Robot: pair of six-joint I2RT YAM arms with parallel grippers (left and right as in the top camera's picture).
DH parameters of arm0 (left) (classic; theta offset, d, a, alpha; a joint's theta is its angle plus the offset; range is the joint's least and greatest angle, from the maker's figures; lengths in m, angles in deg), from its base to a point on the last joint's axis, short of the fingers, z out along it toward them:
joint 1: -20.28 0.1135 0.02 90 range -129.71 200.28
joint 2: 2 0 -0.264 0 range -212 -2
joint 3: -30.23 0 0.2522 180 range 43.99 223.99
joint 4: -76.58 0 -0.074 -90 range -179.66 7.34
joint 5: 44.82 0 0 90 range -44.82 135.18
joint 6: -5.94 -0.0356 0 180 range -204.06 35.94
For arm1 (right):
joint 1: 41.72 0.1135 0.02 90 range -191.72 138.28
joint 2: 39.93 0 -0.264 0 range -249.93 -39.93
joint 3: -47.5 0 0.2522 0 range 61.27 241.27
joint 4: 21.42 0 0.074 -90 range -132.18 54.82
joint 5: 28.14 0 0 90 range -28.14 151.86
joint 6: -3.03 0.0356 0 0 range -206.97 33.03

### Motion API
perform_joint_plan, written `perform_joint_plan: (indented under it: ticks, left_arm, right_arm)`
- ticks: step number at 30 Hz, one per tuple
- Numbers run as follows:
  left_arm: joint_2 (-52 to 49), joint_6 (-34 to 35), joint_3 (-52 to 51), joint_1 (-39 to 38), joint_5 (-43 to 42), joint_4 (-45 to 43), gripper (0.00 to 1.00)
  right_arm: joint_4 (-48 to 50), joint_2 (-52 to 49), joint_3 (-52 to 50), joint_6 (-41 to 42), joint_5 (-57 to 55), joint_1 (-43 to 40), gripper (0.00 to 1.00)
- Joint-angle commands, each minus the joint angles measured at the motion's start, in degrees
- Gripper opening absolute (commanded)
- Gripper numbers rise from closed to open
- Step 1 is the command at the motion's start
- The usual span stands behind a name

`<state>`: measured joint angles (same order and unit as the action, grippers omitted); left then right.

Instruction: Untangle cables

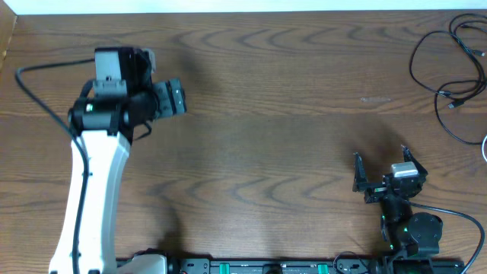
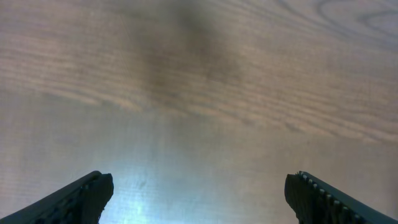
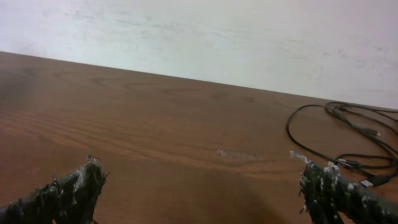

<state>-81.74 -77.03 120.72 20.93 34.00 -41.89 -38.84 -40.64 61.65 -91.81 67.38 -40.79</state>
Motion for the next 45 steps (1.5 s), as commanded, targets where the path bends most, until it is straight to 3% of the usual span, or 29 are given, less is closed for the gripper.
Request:
perform_joint_plan:
  ticks: [1,4,12,18,30,41,45]
  left_arm:
    - [7.7,-1.2,-7.1,0.3,2.0,-0.5,0.93]
    - [15.1,-1.2,-16.2,0.3,4.4,-6.4,0.93]
    - [38.2,-1.6,-49.1,0.3,4.2,-45.7,0.93]
    - [54.1,-6.0,-65.4,0.4,4.7,-60.7,0.93]
    - [71.2,-6.4,-76.2,3.0,5.9,-60.5,0.93]
    - [79.7,-6.6,-76.5,3.0,7.4,-44.4,0.93]
    - [79.7,-5.9,-76.5,2.9,7.4,-43.9,0.93]
  right_arm:
    - [-0.3,0.4,-0.1,0.1,-0.5,-0.2,0.99]
    - [-0.3,0.4,-0.1,0.1,-0.5,-0.2,0.99]
    - [-0.3,0.4,-0.1,0.1,-0.5,-0.2,0.99]
    - [-0.2,0.4,-0.1,0.1,-0.5,-0.2,0.99]
    - [-0.3,0.4,-0.1,0.1,-0.5,-0.2,0.99]
    - [-0.3,0.4,-0.1,0.1,-0.5,-0.2,0.99]
    - [-0.3,0.4,-0.1,0.1,-0.5,-0.2,0.99]
